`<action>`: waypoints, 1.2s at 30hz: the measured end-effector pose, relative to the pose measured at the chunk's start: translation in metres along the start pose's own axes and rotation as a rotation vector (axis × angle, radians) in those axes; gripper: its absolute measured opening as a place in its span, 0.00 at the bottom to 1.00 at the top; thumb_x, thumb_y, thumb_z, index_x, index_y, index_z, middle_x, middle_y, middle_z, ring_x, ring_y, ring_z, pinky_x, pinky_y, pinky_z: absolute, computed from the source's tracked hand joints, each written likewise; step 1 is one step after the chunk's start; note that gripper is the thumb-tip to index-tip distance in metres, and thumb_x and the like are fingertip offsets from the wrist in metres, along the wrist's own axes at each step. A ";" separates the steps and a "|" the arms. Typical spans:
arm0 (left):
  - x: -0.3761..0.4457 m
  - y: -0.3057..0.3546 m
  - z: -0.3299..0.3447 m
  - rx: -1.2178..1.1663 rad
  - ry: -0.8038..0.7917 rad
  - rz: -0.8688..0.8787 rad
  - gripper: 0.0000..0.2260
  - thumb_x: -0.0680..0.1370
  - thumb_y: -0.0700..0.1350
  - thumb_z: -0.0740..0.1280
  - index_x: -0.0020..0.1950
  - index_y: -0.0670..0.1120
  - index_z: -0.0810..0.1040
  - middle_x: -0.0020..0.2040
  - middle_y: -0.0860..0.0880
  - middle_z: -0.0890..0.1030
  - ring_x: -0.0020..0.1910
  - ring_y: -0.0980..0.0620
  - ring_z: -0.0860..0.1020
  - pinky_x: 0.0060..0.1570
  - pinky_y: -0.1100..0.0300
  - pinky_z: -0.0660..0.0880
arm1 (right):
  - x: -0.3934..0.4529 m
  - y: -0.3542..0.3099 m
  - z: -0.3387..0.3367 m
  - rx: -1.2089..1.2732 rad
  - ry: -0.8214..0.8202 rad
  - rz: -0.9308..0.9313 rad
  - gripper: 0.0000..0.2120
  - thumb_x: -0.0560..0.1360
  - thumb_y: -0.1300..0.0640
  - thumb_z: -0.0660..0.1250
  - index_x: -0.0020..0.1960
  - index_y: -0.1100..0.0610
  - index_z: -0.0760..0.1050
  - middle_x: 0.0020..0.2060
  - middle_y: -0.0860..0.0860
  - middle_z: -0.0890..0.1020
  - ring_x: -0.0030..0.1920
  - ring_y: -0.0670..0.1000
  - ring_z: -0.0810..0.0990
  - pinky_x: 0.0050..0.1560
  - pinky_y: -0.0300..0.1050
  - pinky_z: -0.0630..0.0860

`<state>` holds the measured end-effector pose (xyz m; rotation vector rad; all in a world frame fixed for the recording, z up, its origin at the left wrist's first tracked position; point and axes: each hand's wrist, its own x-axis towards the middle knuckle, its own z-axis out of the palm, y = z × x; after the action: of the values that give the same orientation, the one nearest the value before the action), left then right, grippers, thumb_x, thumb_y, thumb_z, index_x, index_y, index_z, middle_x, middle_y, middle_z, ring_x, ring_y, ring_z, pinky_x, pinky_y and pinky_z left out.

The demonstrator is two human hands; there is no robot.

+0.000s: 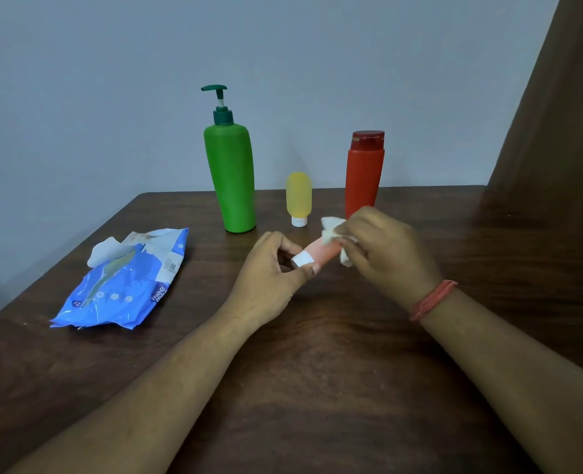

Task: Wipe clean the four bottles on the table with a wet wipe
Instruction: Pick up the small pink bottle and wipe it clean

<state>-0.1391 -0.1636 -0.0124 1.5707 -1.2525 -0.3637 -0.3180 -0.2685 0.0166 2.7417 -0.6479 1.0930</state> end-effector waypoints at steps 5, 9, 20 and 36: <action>0.000 0.001 0.001 0.032 0.002 0.015 0.14 0.73 0.47 0.78 0.43 0.56 0.73 0.48 0.53 0.78 0.42 0.58 0.76 0.38 0.68 0.71 | -0.002 0.003 -0.002 0.065 0.035 0.072 0.07 0.76 0.57 0.70 0.54 0.57 0.81 0.50 0.51 0.81 0.48 0.52 0.80 0.49 0.40 0.74; 0.001 -0.001 0.001 -0.011 0.019 0.006 0.13 0.72 0.46 0.79 0.43 0.56 0.74 0.48 0.51 0.79 0.43 0.57 0.77 0.39 0.68 0.72 | -0.001 -0.004 0.002 0.034 -0.049 -0.054 0.07 0.76 0.58 0.70 0.54 0.56 0.81 0.49 0.51 0.80 0.46 0.52 0.81 0.46 0.50 0.81; -0.004 0.002 -0.002 -0.461 -0.143 -0.195 0.11 0.74 0.43 0.76 0.49 0.44 0.75 0.53 0.40 0.81 0.47 0.42 0.87 0.50 0.52 0.84 | 0.000 0.003 -0.007 0.021 0.114 0.105 0.07 0.77 0.58 0.70 0.54 0.58 0.82 0.50 0.53 0.82 0.49 0.54 0.81 0.51 0.44 0.76; -0.002 -0.002 -0.002 -0.262 -0.129 -0.156 0.10 0.76 0.43 0.74 0.41 0.57 0.77 0.52 0.39 0.84 0.54 0.36 0.82 0.58 0.36 0.78 | 0.004 -0.007 -0.010 -0.099 0.130 -0.086 0.06 0.76 0.60 0.71 0.52 0.58 0.83 0.44 0.54 0.82 0.44 0.57 0.79 0.45 0.51 0.75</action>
<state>-0.1373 -0.1615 -0.0144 1.4390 -1.1306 -0.7103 -0.3185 -0.2610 0.0270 2.5648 -0.5452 1.1753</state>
